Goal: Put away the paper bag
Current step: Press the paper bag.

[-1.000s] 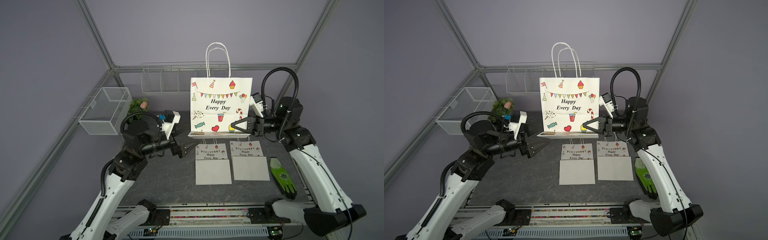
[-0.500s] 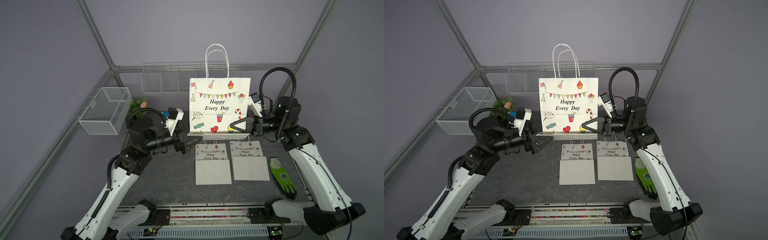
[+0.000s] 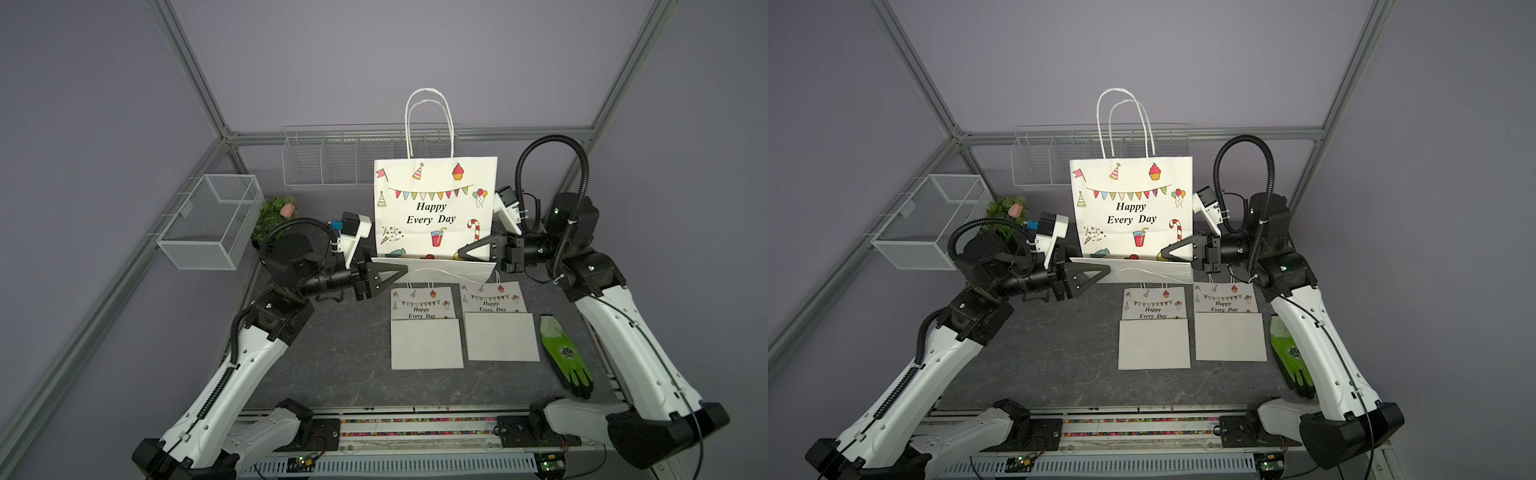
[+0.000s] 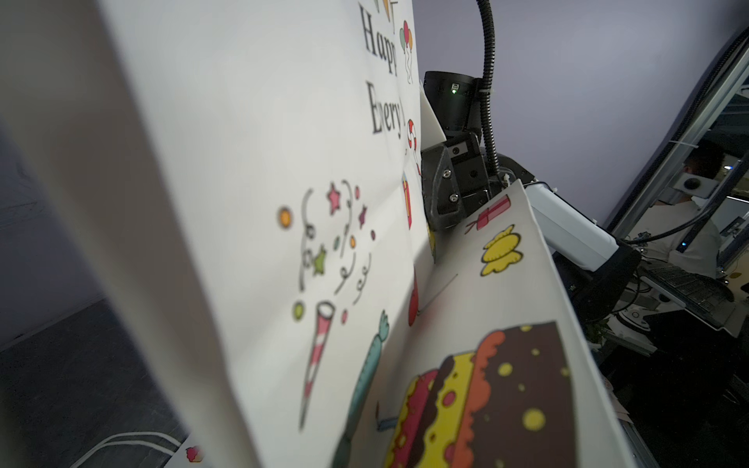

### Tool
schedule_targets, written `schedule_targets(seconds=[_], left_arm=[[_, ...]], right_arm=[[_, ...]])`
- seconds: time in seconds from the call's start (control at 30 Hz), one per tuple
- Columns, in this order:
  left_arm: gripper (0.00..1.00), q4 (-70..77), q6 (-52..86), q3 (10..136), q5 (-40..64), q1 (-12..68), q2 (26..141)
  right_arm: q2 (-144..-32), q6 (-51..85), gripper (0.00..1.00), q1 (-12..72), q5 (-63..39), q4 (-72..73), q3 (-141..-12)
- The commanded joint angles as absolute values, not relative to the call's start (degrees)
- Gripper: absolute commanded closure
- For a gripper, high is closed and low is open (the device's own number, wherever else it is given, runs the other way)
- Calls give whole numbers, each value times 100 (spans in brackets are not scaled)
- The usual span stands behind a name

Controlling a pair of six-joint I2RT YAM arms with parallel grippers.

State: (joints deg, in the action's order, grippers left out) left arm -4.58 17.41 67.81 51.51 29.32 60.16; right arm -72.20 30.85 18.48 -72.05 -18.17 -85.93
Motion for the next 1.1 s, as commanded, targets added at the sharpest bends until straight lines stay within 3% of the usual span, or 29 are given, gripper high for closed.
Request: schedule_targets(seconds=[0.0,0.17,0.27,0.43,0.5,0.7,0.73,0.83,0.93,1.07], left_arm=[[55,-322,1829,6696,5190,2945,5956],[67,-31,2076,6654,5244,2945,6021],[78,59,2165,6671,5263,2949,6070],[100,167,2293,6645,5269,2947,6110],[100,144,2312,6653,5232,2936,6116],[100,22,2457,6689,5200,2721,6150],[100,31,2531,6671,5229,2643,6155],[100,270,2804,6584,5403,2433,6174],[100,604,3085,6486,5531,2355,6194],[100,1486,3794,6417,5896,2349,6345]], right_arm=[[-7040,2955,92,1881,-7385,-1714,-8688],[-7040,2935,90,1881,-7360,-1696,-8631],[-7053,2927,82,1881,-7357,-1696,-8623],[-6924,2757,60,1876,-7180,-1764,-8603],[-6829,2662,51,1881,-7088,-1775,-8598],[-6452,2631,3,1753,-6847,-1534,-8537],[-6398,2684,2,1713,-6849,-1415,-8497],[-6257,2855,11,1657,-6904,-1041,-8349],[-6214,2939,11,1676,-6939,-803,-8210],[-6525,2165,11,1785,-6543,-1837,-8493]])
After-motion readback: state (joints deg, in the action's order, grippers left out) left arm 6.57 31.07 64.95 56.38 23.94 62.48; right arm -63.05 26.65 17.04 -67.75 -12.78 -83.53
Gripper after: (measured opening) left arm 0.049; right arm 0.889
